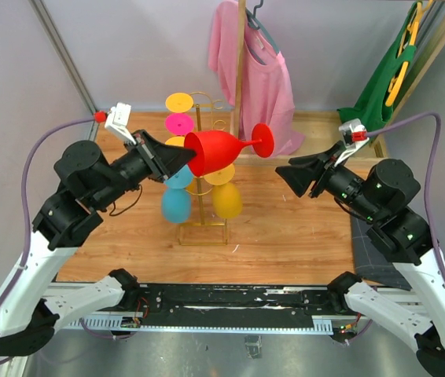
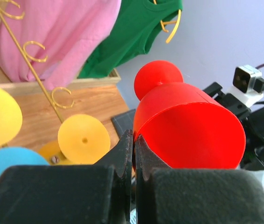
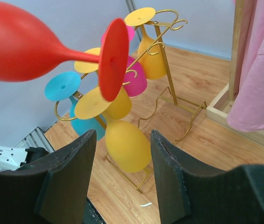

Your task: Place the wine glass upside down on the wine glass rack

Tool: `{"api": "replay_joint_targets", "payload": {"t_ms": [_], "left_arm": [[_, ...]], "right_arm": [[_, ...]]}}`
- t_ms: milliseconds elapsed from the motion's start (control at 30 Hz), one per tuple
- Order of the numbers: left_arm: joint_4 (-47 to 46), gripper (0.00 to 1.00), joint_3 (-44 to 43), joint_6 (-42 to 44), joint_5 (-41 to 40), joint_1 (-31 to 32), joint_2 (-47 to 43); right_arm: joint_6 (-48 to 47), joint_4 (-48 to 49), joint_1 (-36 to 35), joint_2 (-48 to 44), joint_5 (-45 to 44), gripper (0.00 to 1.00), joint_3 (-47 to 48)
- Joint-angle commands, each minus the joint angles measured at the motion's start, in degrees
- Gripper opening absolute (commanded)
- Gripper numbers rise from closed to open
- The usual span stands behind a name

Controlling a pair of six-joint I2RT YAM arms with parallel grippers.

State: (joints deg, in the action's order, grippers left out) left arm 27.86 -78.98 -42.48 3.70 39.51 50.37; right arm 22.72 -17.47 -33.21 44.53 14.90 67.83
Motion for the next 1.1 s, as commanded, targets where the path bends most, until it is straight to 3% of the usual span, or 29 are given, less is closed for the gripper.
{"api": "replay_joint_targets", "payload": {"t_ms": [0,333,433,567,633,800,1067], "left_arm": [[-3.47,0.00,-4.83,4.11,-0.38,-2.67,3.70],[-18.49,0.00,-3.51,-4.33,26.56,-22.18,12.58],[-30.62,0.00,-0.20,-11.28,35.59,-26.61,13.30],[-53.02,0.00,6.60,-27.46,46.53,-31.74,14.49],[-62.56,0.00,8.57,-34.87,49.23,-32.64,15.01],[-73.46,0.00,8.29,-42.86,51.90,-33.45,16.82],[-108.18,0.00,9.80,-70.08,47.66,-35.07,23.88]], "right_arm": [[-0.02,0.63,0.70,-1.35,-1.33,0.52,1.35],[-1.32,-1.68,0.71,-2.29,-2.73,0.52,2.68],[-1.83,-1.68,0.71,-1.48,-2.20,0.52,3.89],[-1.81,0.68,0.69,2.50,1.52,0.52,6.08],[-1.24,2.61,0.77,5.91,4.58,0.53,7.86],[4.38,12.56,3.73,11.41,14.83,0.54,10.61],[32.42,43.53,14.33,20.21,32.29,0.54,11.81]]}}
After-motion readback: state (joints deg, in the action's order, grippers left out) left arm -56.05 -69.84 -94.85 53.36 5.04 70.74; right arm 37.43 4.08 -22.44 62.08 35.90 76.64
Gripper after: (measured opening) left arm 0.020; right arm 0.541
